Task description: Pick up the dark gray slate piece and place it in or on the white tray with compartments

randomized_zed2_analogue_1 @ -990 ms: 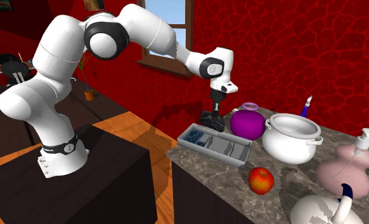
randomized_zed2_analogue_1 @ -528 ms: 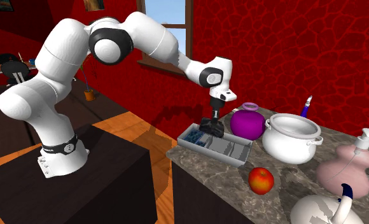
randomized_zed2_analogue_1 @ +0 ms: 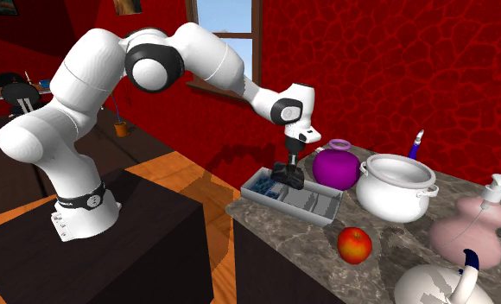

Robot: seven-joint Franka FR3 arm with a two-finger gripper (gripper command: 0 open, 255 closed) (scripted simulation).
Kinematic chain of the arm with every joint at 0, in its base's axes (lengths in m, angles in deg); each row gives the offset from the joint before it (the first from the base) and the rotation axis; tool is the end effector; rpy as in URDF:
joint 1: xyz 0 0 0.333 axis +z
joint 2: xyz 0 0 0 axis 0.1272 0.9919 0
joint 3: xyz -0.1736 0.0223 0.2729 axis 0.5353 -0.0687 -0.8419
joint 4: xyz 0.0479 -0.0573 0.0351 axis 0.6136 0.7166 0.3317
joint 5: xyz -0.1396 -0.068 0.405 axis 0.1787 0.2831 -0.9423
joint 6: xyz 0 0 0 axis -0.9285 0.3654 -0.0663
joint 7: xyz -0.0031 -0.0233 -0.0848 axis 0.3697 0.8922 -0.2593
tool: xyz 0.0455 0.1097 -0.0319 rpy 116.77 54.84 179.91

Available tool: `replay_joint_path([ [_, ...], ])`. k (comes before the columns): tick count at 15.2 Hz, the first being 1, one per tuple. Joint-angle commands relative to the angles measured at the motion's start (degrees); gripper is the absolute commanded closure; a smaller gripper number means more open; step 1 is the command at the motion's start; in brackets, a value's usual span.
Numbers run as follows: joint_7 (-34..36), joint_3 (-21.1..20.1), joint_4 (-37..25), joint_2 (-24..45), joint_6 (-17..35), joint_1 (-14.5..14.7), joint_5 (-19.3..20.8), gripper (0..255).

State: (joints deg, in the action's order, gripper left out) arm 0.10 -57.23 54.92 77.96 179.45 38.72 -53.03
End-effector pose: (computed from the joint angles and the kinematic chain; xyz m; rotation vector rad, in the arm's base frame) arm 0.5137 0.5453 0.1853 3.0485 0.5341 -0.0502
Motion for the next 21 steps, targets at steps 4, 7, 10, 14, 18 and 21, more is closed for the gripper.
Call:
replay_joint_path([
  [4, 0.1, 0.1, 0.3, 0.4, 0.1, 0.0, 0.0, 0],
  [7, 0.0, 0.1, 0.6, 0.2, 0.2, -0.1, 0.0, 0],
  [10, -0.2, -0.2, 0.1, -0.7, -1.1, -0.2, -0.3, 0],
  [14, -0.8, -0.9, -1.1, -3.3, -4.9, -0.5, -1.3, 0],
  [18, -0.8, -0.9, -1.1, -3.3, -4.9, -0.5, -1.3, 0],
  [21, -0.8, -0.9, -1.1, -3.3, -4.9, -0.5, -1.3, 0],
])
